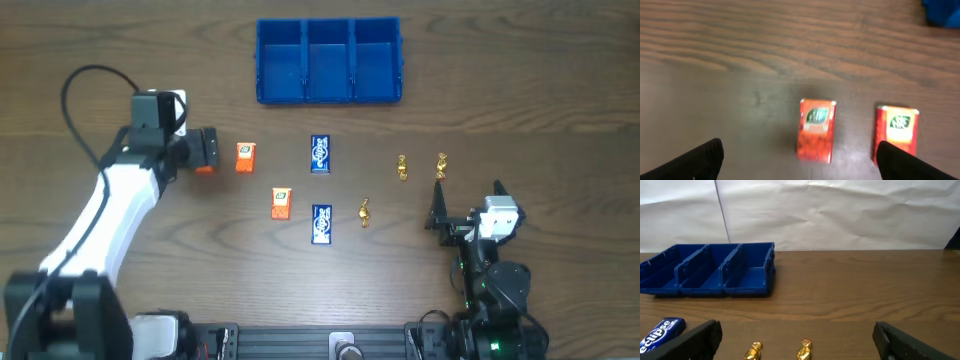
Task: Sort Candies Into Trays
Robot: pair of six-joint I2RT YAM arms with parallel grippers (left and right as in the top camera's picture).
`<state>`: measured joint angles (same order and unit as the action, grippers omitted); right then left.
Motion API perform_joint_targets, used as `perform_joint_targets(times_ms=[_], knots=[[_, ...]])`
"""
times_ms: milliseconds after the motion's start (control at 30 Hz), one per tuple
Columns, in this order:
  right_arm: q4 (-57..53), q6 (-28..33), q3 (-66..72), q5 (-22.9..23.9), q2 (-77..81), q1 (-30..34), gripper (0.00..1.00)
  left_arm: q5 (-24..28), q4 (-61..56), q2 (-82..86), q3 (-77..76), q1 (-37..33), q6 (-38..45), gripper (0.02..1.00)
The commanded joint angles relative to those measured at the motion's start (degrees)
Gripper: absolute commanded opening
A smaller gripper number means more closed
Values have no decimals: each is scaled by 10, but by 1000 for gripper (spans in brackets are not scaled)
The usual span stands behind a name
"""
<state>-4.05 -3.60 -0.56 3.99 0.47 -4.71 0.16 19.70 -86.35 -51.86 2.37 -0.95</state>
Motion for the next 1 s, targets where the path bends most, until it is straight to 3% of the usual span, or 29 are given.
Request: perform_joint_targets(times_ms=[33, 600, 767, 833, 900, 1000], knots=[[-3, 7, 1, -3, -3, 2, 998, 27, -32, -60, -16, -2, 43, 991], [-3, 7, 1, -3, -3, 2, 998, 44, -47, -146, -16, -2, 61, 945], [-3, 7, 1, -3, -3, 2, 998, 44, -48, -156, -16, -2, 61, 822], [-3, 7, 1, -3, -3, 2, 998, 44, -47, -158, -16, -2, 61, 735], [-3, 7, 1, -3, -3, 2, 998, 44, -47, -159, -16, -2, 61, 579], [-3, 7, 1, -3, -3, 2, 998, 44, -47, -159, -16, -2, 61, 465]])
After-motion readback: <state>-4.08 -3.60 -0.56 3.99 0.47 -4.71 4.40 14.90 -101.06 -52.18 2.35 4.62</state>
